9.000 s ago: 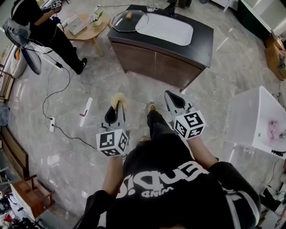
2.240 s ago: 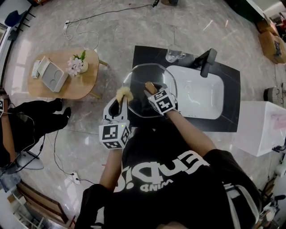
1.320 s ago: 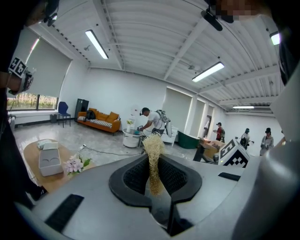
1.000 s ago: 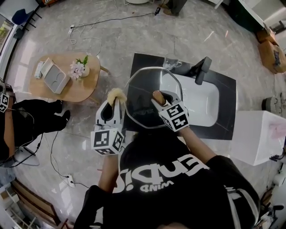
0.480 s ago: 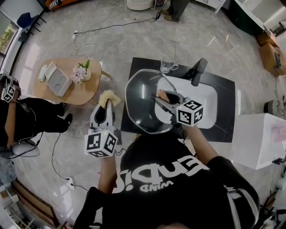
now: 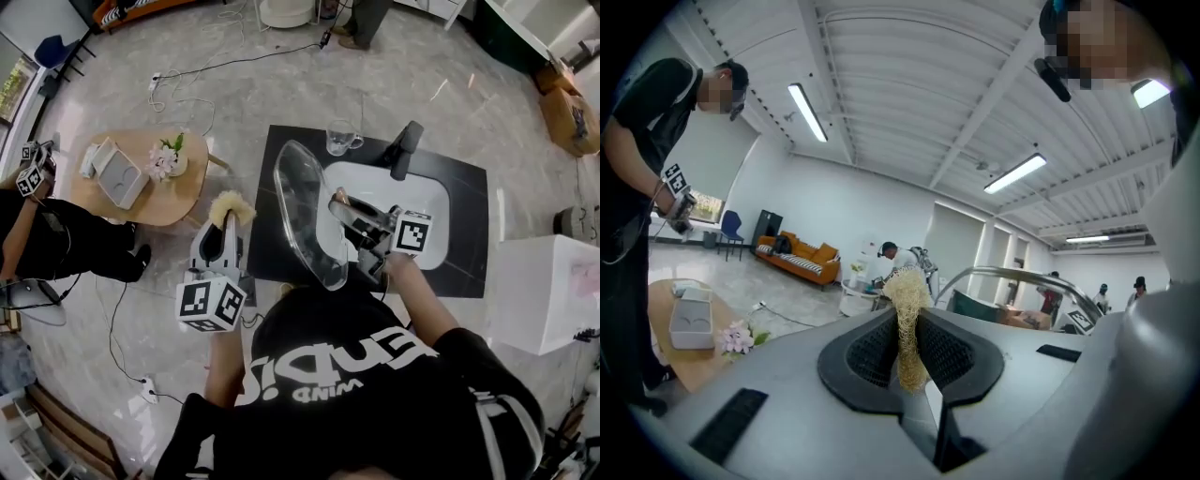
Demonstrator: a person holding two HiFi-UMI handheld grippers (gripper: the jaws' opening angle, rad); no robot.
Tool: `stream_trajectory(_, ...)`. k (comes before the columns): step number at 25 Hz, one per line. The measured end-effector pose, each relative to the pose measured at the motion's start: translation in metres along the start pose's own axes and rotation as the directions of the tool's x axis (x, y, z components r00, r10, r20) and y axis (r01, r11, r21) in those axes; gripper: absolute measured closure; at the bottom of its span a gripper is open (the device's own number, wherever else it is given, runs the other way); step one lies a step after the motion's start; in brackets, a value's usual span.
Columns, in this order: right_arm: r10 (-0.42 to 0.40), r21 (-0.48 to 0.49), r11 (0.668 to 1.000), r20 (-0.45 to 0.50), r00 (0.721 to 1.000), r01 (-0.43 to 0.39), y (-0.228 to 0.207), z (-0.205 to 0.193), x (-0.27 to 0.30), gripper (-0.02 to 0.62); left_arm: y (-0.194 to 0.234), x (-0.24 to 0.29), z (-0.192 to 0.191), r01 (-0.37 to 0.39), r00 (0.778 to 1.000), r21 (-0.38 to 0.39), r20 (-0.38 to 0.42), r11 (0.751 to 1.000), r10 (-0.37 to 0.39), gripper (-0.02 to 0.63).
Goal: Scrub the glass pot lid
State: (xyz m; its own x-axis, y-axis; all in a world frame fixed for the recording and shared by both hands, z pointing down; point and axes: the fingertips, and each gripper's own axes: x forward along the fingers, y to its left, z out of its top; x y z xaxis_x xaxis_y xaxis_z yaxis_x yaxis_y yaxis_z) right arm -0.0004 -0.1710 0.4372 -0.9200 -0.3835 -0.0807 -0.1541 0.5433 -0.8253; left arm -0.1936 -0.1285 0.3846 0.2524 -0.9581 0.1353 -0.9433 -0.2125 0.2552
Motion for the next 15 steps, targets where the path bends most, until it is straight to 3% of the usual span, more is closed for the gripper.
stream_trajectory(3, 0.095, 0.095, 0.99, 0.057, 0.994, -0.1, 0.011, 0.006, 0.0, 0.422, -0.024, 0.008, 0.0, 0.095, 0.995, 0.004, -0.009, 0.995, -0.095, 0.551)
stream_trajectory(6, 0.143, 0.157, 0.975, 0.101, 0.985, -0.158, 0.016, 0.008, 0.001, 0.423, -0.051, 0.013, 0.004, 0.211, 0.977, -0.031, 0.001, 0.977, -0.211, 0.551)
stream_trajectory(15, 0.237, 0.272, 0.916, 0.222, 0.946, -0.293, 0.012, 0.02, -0.004, 0.422, -0.116, 0.011, 0.023, 0.458, 0.888, -0.046, -0.009, 0.888, -0.459, 0.551)
